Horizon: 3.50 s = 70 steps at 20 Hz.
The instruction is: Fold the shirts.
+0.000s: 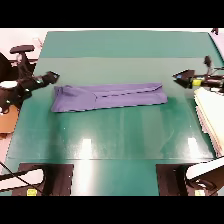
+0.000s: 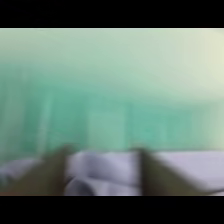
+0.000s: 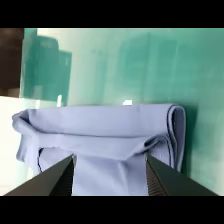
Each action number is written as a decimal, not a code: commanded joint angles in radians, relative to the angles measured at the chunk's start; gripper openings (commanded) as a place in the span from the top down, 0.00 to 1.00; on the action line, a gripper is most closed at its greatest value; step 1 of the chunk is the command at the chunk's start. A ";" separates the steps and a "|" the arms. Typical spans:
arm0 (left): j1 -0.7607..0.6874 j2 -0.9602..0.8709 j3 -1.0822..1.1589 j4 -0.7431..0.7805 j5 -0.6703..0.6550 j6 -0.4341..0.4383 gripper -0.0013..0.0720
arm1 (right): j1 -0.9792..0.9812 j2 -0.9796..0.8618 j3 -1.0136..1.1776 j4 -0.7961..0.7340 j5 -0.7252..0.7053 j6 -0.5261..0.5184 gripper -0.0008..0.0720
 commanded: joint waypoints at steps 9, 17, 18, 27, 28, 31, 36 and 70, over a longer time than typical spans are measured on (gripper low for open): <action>-0.520 -0.149 0.153 0.246 -0.275 -0.479 0.95 | -0.053 0.058 -0.103 -0.226 -0.018 0.017 0.17; -0.609 -0.313 0.165 0.263 -0.218 -0.648 0.95 | -0.026 0.056 -0.135 -0.223 -0.046 -0.008 0.17; -0.609 -0.314 0.165 0.274 -0.200 -0.655 0.95 | -0.019 0.051 -0.134 -0.223 -0.038 -0.008 0.17; -0.609 -0.315 0.165 0.318 -0.187 -0.679 0.95 | 0.096 -0.154 0.068 -0.248 0.039 0.035 0.17; -0.609 -0.315 0.165 0.318 -0.187 -0.679 0.95 | 0.112 -0.172 0.074 -0.248 0.043 0.040 0.17; -0.609 -0.315 0.165 0.318 -0.193 -0.679 0.95 | 0.178 -0.208 0.074 -0.241 0.046 0.040 0.17; -0.609 -0.315 0.165 0.318 -0.197 -0.679 0.95 | 0.275 -0.212 0.074 -0.229 0.033 0.039 0.21; -0.778 -0.552 0.422 0.232 -0.080 -0.705 0.95 | 0.681 0.080 0.310 0.101 -0.050 0.167 0.96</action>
